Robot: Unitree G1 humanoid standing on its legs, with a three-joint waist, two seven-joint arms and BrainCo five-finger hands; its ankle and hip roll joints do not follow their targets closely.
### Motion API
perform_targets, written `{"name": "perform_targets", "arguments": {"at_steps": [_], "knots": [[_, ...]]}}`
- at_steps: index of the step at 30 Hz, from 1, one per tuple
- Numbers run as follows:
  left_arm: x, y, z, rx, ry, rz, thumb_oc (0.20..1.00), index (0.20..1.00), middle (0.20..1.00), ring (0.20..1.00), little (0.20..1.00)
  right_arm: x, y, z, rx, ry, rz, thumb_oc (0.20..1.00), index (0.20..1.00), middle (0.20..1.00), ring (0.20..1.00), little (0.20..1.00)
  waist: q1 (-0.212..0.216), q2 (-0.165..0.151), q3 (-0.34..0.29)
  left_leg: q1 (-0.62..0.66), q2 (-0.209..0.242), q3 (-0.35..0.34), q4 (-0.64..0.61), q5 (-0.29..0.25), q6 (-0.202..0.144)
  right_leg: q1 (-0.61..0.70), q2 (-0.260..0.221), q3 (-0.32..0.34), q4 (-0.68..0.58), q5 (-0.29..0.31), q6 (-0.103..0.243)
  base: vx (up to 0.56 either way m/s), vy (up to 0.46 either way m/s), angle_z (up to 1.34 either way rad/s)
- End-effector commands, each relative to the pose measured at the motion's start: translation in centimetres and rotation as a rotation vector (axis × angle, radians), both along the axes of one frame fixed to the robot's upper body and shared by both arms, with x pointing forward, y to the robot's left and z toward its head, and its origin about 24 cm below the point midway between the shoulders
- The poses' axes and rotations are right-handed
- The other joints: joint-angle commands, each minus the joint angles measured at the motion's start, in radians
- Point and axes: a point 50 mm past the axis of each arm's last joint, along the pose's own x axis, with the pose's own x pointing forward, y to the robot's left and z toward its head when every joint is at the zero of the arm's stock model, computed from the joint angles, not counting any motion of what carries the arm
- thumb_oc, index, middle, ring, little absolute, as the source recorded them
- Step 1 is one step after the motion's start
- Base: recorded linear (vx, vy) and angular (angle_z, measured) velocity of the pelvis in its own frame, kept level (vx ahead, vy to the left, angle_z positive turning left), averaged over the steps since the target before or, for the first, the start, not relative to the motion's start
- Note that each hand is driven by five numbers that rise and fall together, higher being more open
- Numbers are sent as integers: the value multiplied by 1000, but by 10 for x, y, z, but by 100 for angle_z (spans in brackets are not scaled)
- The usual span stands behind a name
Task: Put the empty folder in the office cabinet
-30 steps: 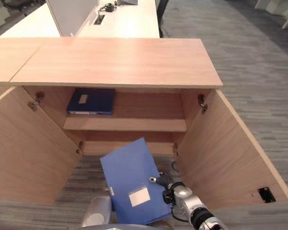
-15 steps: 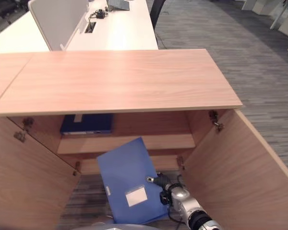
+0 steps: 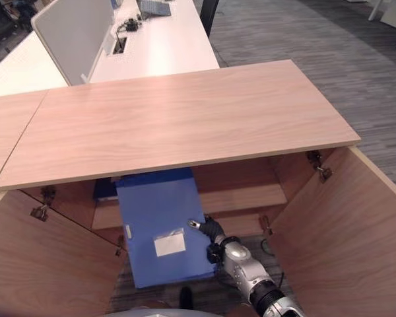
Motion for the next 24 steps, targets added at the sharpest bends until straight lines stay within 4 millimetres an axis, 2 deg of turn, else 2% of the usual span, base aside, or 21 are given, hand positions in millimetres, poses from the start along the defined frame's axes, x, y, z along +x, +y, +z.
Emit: {"name": "perform_targets", "arguments": {"at_steps": [1,2,4,5,7,8,9,10,11,12,13,14,15,16,17,18,21,22,23,24], "knots": [[-2,9,2,20,22,-56,1000,1000,1000,1000,1000,29,-13,42,134,-202,-129,200,200,200,200,200,0,-29,55,33,16,-60,35,-81,-51,147,60,-21,-170,149,-15,127,-165,9],[-3,7,2,13,19,-39,1000,1000,1000,1000,1000,32,-18,45,148,-208,-172,200,200,200,200,200,6,-36,54,26,14,-61,41,-86,-53,151,68,-13,-182,150,-16,46,-71,47],[-4,5,1,15,11,-11,1000,1000,1000,1000,1000,51,-41,57,228,-233,-359,200,200,200,200,200,15,-29,55,-5,29,-72,56,-86,-59,149,77,-20,-198,155,-20,17,-97,41],[-4,5,1,15,11,-11,1000,1000,1000,1000,1000,51,-41,57,229,-234,-359,200,200,200,200,200,15,-29,55,-6,29,-72,57,-87,-59,148,77,-20,-199,155,-21,-46,-82,8],[0,5,1,28,7,-37,1000,1000,1000,1000,1000,74,-56,78,369,-270,-547,200,200,200,200,200,20,-23,79,-79,49,-86,107,-85,-64,112,76,-13,-182,149,-32,-107,-95,5],[0,6,1,28,6,-38,1000,1000,1000,1000,1000,75,-56,78,370,-271,-548,200,200,200,200,200,20,-24,79,-82,49,-86,109,-86,-64,109,76,-13,-181,148,-32,-127,-82,4],[5,7,2,37,-6,-46,1000,1000,1000,1000,1000,82,-58,86,419,-286,-590,200,200,200,200,200,23,-23,91,-112,54,-92,129,-86,-66,91,75,-9,-172,145,-36,-204,-61,7],[17,9,3,53,-44,-56,1000,1000,1000,1000,1000,98,-68,107,512,-320,-683,200,200,200,200,200,29,-15,124,-189,62,-109,182,-87,-68,36,64,-2,-133,137,-44,-205,-61,8],[19,9,3,54,-47,-56,1000,1000,1000,1000,1000,99,-69,108,514,-323,-683,200,200,200,200,200,30,-15,123,-196,62,-109,188,-89,-68,30,63,-1,-129,135,-44,-286,-92,14],[35,15,5,70,-101,-48,1000,1000,1000,1000,1000,111,-80,132,572,-376,-734,200,200,200,200,200,37,-11,151,-279,63,-128,247,-95,-68,-27,52,2,-83,123,-55,-137,-57,11],[36,15,5,70,-104,-48,1000,1000,1000,1000,1000,112,-81,133,574,-379,-734,200,200,200,200,200,37,-11,150,-287,63,-129,253,-97,-68,-34,51,3,-78,121,-55,-190,-79,14],[41,16,7,76,-122,-44,1000,1000,1000,1000,1000,117,-88,145,588,-407,-754,200,200,200,200,200,40,-10,158,-331,58,-136,285,-102,-67,-68,46,9,-50,108,-61,-132,-66,12],[46,18,7,79,-134,-48,1000,1000,1000,1000,1000,124,-100,166,620,-457,-797,200,200,200,200,200,47,-9,165,-394,53,-151,336,-113,-65,-109,37,20,-10,84,-75,-130,-66,14],[47,17,7,79,-137,-49,1000,1000,1000,1000,1000,125,-101,167,621,-460,-797,200,200,200,200,200,49,-9,161,-406,53,-151,346,-118,-64,-121,35,22,-1,80,-76,-130,-73,20],[51,17,8,76,-140,-70,1000,1000,1000,1000,1000,130,-110,180,657,-483,-825,200,200,200,200,200,59,-6,166,-469,53,-161,406,-136,-58,-169,23,31,58,42,-95,-54,-29,24],[51,17,8,75,-142,-71,1000,1000,1000,1000,1000,130,-111,181,658,-485,-825,200,200,200,200,200,61,-6,164,-478,53,-161,414,-139,-58,-177,21,33,66,38,-96,-62,-35,22],[49,14,7,58,-133,-81,1000,1000,1000,1000,1000,133,-122,197,708,-521,-858,200,200,200,200,200,72,2,153,-581,46,-166,529,-181,-45,-272,7,58,179,-27,-122,-39,4,17],[69,-2,9,-1,-245,-136,1000,1000,1000,1000,1000,132,-120,211,770,-568,-837,200,200,200,200,200,73,16,161,-645,37,-162,608,-210,-31,-331,0,73,255,-62,-139,-46,16,10],[66,-2,9,-2,-240,-136,1000,1000,1000,1000,1000,131,-121,210,767,-566,-842,200,200,200,200,200,77,16,153,-655,37,-161,620,-217,-30,-342,-2,76,267,-69,-139,-40,32,10],[79,-9,15,-72,-324,-162,1000,1000,1000,1000,1000,131,-125,212,772,-560,-835,200,200,200,200,200,81,34,153,-683,30,-162,656,-227,-19,-361,-8,82,301,-86,-150,-34,84,5]]}}
